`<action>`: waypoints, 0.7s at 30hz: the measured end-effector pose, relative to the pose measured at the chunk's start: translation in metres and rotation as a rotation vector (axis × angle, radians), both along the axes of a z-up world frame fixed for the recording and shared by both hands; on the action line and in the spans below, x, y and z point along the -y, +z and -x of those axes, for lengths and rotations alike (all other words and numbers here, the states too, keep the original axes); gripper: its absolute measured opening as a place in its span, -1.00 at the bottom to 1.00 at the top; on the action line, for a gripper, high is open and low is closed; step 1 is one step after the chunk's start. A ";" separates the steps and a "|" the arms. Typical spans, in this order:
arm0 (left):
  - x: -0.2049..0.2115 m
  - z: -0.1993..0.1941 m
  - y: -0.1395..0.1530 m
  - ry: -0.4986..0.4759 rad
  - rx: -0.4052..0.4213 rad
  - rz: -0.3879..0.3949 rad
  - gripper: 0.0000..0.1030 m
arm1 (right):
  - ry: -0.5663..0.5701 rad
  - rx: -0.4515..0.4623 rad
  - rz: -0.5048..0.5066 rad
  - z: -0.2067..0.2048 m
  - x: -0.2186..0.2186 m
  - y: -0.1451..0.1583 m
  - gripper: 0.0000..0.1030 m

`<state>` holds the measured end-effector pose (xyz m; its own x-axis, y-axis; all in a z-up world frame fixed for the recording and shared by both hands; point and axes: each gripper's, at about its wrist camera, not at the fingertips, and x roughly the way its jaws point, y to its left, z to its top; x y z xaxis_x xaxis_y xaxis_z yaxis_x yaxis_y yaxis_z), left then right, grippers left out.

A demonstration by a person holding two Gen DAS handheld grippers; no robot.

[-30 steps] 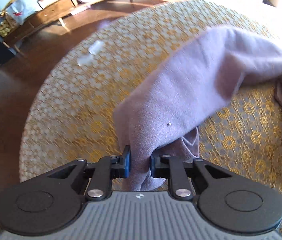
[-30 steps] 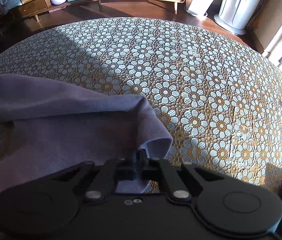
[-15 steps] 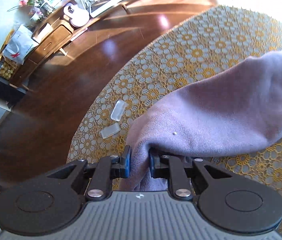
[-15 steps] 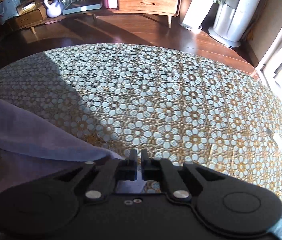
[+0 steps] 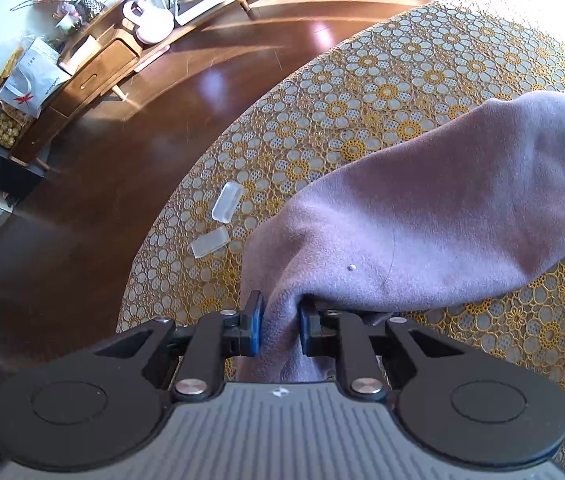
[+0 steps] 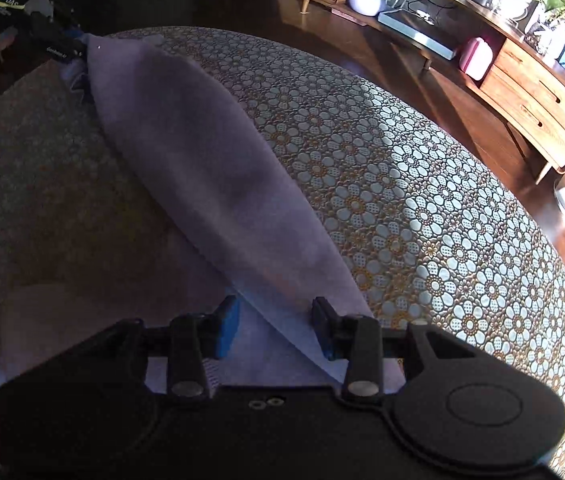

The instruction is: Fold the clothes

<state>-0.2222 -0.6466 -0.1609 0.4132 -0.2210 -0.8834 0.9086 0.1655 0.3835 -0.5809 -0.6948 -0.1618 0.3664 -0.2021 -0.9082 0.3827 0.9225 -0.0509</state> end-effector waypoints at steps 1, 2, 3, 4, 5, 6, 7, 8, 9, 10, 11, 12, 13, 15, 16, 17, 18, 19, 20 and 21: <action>-0.001 0.000 0.000 0.000 -0.003 0.000 -0.67 | 0.007 -0.009 0.006 -0.001 0.001 -0.003 1.00; -0.002 0.000 -0.001 0.001 -0.005 0.000 -0.67 | 0.007 -0.011 0.006 -0.002 0.003 -0.005 1.00; -0.003 0.001 -0.001 0.001 -0.006 0.000 -0.67 | 0.006 -0.017 0.006 -0.003 0.005 -0.006 1.00; -0.004 0.001 -0.001 0.000 -0.007 0.000 -0.67 | 0.006 -0.026 0.007 -0.004 0.006 -0.008 1.00; -0.005 0.002 -0.001 -0.001 -0.008 0.000 -0.67 | 0.001 -0.031 0.005 -0.003 0.007 -0.009 1.00; -0.007 0.002 0.000 -0.003 -0.008 0.000 -0.67 | -0.007 -0.036 0.003 -0.003 0.008 -0.010 1.00; -0.008 0.003 0.001 -0.007 -0.010 -0.001 -0.67 | -0.014 -0.030 -0.002 -0.003 0.010 -0.008 1.00; -0.010 0.004 0.003 -0.013 -0.012 0.000 -0.67 | -0.024 -0.018 -0.009 -0.001 0.010 -0.003 1.00; -0.013 0.004 0.004 -0.019 -0.017 -0.003 -0.67 | -0.034 -0.005 -0.015 0.002 0.011 0.001 1.00; -0.015 0.005 0.007 -0.027 -0.025 -0.006 -0.67 | -0.045 0.008 -0.022 0.004 0.011 0.006 1.00; -0.018 0.006 0.011 -0.036 -0.036 -0.008 -0.67 | -0.060 0.027 -0.035 0.008 0.015 0.013 1.00; -0.020 0.007 0.015 -0.049 -0.044 -0.009 -0.67 | -0.076 0.048 -0.049 0.012 0.020 0.020 1.00; -0.022 0.008 0.020 -0.064 -0.050 -0.010 -0.67 | -0.092 0.069 -0.064 0.017 0.026 0.028 1.00; -0.020 0.007 0.028 -0.095 -0.065 -0.016 -0.67 | -0.128 0.096 -0.084 0.021 0.043 0.038 1.00; -0.017 0.006 0.030 -0.114 -0.076 -0.022 -0.67 | -0.145 0.104 -0.093 0.023 0.054 0.041 1.00; -0.012 0.005 0.032 -0.134 -0.080 -0.029 -0.67 | -0.163 0.111 -0.101 0.025 0.064 0.044 1.00; -0.005 0.003 0.031 -0.148 -0.074 -0.034 -0.67 | -0.181 0.118 -0.109 0.027 0.075 0.047 1.00; 0.005 0.001 0.029 -0.154 -0.065 -0.035 -0.67 | -0.197 0.116 -0.115 0.026 0.085 0.045 1.00; 0.014 -0.002 0.026 -0.161 -0.057 -0.037 -0.67 | -0.214 0.111 -0.119 0.024 0.094 0.041 1.00; 0.025 -0.004 0.023 -0.160 -0.051 -0.038 -0.67 | -0.232 0.100 -0.125 0.021 0.102 0.036 1.00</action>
